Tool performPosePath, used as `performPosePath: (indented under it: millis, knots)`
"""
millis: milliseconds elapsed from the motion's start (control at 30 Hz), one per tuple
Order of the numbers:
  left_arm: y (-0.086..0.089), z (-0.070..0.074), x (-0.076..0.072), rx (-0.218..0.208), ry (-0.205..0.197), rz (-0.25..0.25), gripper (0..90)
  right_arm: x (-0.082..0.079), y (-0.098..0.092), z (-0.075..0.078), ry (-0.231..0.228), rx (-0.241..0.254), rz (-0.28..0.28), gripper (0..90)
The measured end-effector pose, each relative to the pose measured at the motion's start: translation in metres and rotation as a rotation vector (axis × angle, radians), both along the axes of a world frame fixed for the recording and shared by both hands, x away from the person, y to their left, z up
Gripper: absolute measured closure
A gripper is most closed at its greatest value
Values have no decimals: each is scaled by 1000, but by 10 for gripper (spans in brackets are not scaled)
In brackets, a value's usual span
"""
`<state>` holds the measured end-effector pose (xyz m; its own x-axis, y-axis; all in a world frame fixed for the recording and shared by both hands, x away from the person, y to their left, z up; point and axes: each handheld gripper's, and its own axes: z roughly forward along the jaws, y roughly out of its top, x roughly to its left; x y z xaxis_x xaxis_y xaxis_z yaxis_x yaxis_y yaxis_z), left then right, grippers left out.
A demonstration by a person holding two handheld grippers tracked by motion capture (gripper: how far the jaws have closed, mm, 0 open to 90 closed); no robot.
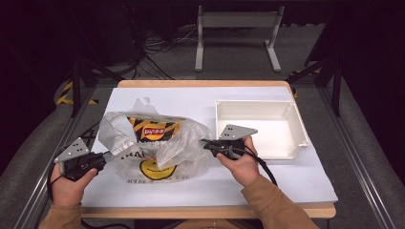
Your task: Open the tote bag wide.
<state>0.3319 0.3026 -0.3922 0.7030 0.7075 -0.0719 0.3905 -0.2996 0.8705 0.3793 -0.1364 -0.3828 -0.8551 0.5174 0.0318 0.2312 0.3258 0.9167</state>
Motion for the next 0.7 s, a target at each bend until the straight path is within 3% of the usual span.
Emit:
performPosePath:
  millis: [333,700]
  knots:
    - [0,-13,3,2,29,-1,889,-2,4,-10,12,-33,7,894]
    - [-7,-28,13,32,93,-12,885,-2,10,-27,52,-76,14,890]
